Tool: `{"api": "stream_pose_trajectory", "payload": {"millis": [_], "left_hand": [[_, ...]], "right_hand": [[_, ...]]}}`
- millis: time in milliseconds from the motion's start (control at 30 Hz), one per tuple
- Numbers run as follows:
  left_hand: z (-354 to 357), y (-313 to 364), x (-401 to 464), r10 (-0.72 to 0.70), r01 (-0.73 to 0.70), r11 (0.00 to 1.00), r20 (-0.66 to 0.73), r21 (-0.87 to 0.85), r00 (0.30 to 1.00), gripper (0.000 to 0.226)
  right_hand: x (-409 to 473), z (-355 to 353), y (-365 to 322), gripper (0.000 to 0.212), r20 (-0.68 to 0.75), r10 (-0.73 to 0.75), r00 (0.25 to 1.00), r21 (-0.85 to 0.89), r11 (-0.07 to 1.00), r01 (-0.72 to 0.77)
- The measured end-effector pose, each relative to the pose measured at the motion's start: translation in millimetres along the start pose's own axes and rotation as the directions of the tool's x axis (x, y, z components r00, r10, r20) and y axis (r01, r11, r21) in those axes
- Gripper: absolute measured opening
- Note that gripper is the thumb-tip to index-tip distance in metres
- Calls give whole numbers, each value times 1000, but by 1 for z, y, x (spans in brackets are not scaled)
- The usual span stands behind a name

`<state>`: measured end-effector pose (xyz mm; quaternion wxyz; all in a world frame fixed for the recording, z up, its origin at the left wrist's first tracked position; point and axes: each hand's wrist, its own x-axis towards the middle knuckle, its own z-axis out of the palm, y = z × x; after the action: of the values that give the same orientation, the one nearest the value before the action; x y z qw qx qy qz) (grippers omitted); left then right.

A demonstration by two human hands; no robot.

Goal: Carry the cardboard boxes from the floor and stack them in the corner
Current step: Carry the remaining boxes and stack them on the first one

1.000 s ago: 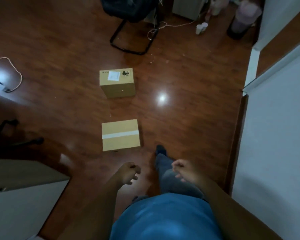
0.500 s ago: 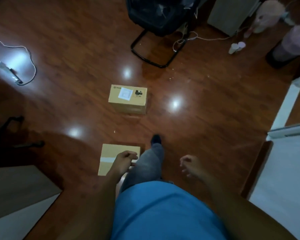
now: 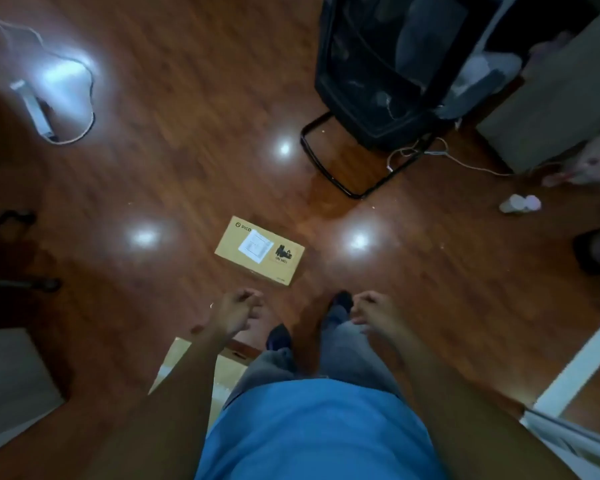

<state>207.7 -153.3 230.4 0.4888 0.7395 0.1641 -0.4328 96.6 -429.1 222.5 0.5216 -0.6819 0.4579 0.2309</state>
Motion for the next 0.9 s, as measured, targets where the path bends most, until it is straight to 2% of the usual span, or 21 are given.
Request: {"api": "stream_pose_trajectory", "payload": {"millis": [200,267,367,533,600,667,700,767,833,900], "left_hand": [[1,40,48,-157,137,983,-177,-119,972,21],[2,50,61,-149,126,985,-219,-116,964,18],[4,51,97,-79,103,992,-296,66,952,15],[-2,17,219,38,45,982,-423,184,905,9],[-4,-17,281,87,48,952,-416,303,905,18],[-11,-51,341,163,33,895,-396,444,903,35],[-16,-66,371,202,28,860,-390,510,899,44],[-28,-90,424,251,45,801,-402,597,880,65],[-42,-111,468,196,77,840,-432,538,880,90],[-51,-127,498,106,92,893,-404,441,909,113]], "right_hand": [[102,2,-75,14,293,29,956,-261,964,51],[131,6,-99,16,355,52,933,-352,933,82],[181,26,-129,17,406,34,913,-447,879,166],[293,88,-120,11,417,-29,909,-521,811,265],[347,116,-97,4,391,-76,917,-593,742,314],[395,147,-66,24,332,-71,940,-625,731,276],[415,163,-49,41,279,-33,960,-604,771,202],[444,194,-12,73,198,75,977,-449,893,23],[457,223,20,97,116,147,982,-274,955,-110],[460,244,40,100,-4,119,993,-55,991,-119]]}}
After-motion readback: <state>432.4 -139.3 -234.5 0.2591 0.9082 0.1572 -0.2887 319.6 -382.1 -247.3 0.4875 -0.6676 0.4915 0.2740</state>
